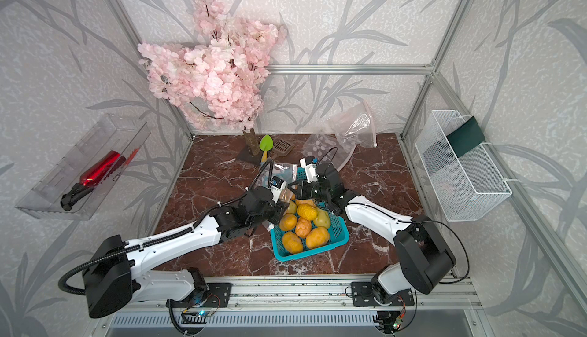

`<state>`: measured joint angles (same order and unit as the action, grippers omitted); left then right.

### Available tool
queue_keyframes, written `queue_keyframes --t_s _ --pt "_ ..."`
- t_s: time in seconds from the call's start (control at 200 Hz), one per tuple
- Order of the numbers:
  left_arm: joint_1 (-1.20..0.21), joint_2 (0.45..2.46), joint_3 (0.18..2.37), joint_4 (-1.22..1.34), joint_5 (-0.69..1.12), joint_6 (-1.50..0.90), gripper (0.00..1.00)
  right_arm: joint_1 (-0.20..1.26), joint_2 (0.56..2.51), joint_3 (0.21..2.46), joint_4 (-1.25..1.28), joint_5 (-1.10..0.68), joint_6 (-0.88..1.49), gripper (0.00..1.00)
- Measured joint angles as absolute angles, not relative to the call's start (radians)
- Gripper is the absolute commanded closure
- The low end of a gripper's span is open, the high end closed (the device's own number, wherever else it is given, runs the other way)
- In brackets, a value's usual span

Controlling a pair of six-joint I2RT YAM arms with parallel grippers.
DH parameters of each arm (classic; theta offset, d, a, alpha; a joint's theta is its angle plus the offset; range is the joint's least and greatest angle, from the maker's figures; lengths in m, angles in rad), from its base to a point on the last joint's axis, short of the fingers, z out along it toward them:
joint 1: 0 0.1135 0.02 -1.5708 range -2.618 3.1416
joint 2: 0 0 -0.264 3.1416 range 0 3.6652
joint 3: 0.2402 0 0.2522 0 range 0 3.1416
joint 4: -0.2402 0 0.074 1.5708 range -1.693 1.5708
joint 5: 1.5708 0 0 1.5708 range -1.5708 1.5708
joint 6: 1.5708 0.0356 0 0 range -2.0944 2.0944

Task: Put the potatoes into a zipper bag and zip it
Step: Open the zipper of the food storage bag.

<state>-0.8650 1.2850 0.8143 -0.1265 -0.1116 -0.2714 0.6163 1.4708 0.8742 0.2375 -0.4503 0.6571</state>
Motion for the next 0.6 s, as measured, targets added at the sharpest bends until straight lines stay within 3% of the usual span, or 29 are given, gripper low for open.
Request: queue_keyframes --t_s 0.21,0.365,0.6 --pt "-0.865 1.276 0.814 -0.127 -0.113 -0.272 0.67 0.616 1.471 0.874 0.237 -0.45 0.657 0.98" --pt "-0.865 1.264 0.814 -0.127 -0.121 -0.272 0.73 0.616 1.471 0.874 0.238 -0.451 0.657 0.97" --pt "-0.865 1.263 0.813 -0.127 -0.126 -0.273 0.65 0.616 1.471 0.874 0.238 -0.451 0.657 0.97"
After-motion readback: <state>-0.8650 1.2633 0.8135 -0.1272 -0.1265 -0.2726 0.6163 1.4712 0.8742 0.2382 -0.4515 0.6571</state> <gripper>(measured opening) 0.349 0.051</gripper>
